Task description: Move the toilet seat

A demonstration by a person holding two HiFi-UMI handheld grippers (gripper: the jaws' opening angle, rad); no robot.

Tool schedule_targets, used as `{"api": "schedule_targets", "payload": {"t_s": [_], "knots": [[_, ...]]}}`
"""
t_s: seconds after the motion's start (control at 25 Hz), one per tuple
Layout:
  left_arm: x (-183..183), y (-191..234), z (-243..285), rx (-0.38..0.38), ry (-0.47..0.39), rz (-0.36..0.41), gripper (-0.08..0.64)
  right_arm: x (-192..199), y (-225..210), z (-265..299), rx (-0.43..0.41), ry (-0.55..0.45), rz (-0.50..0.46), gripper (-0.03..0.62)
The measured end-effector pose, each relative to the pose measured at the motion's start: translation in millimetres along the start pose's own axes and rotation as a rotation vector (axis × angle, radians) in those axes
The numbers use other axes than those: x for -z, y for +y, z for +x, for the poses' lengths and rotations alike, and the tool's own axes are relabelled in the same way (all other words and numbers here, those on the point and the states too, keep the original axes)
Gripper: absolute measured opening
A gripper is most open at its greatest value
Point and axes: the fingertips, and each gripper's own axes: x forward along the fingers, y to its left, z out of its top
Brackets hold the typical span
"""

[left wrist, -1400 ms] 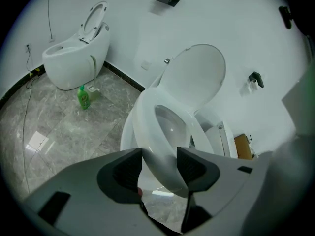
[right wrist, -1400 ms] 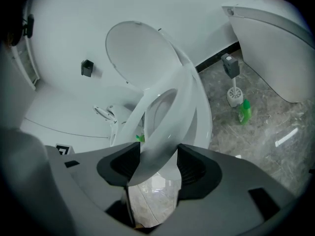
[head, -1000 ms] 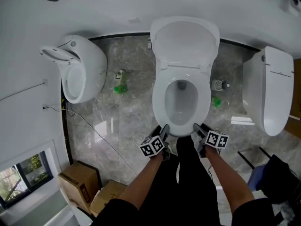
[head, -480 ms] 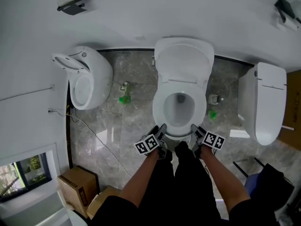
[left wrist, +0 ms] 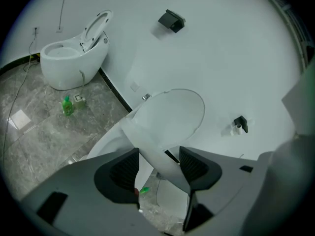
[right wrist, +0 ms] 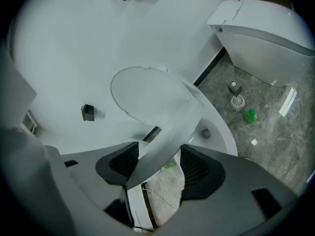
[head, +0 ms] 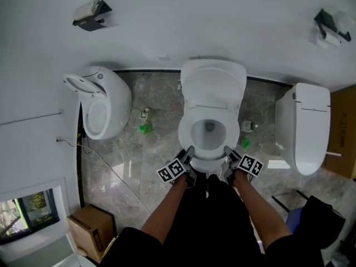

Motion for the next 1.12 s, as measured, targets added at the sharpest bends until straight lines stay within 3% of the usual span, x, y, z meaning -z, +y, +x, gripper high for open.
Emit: {"api": "schedule_targets", "payload": {"t_s": [0.88,1.12], "knots": [[-73.7,-53.9,24.1,0.015,-0.082,-0.073,0.275,-69.0,55.7,10.9,0.019,-0.224,0.146,0.269],[-87.1,-67.4,33.2,0.051,-0.079,-0.073,0.275,-87.7,63.3,13.2,0.03,-0.273,0.177,0.27]]}}
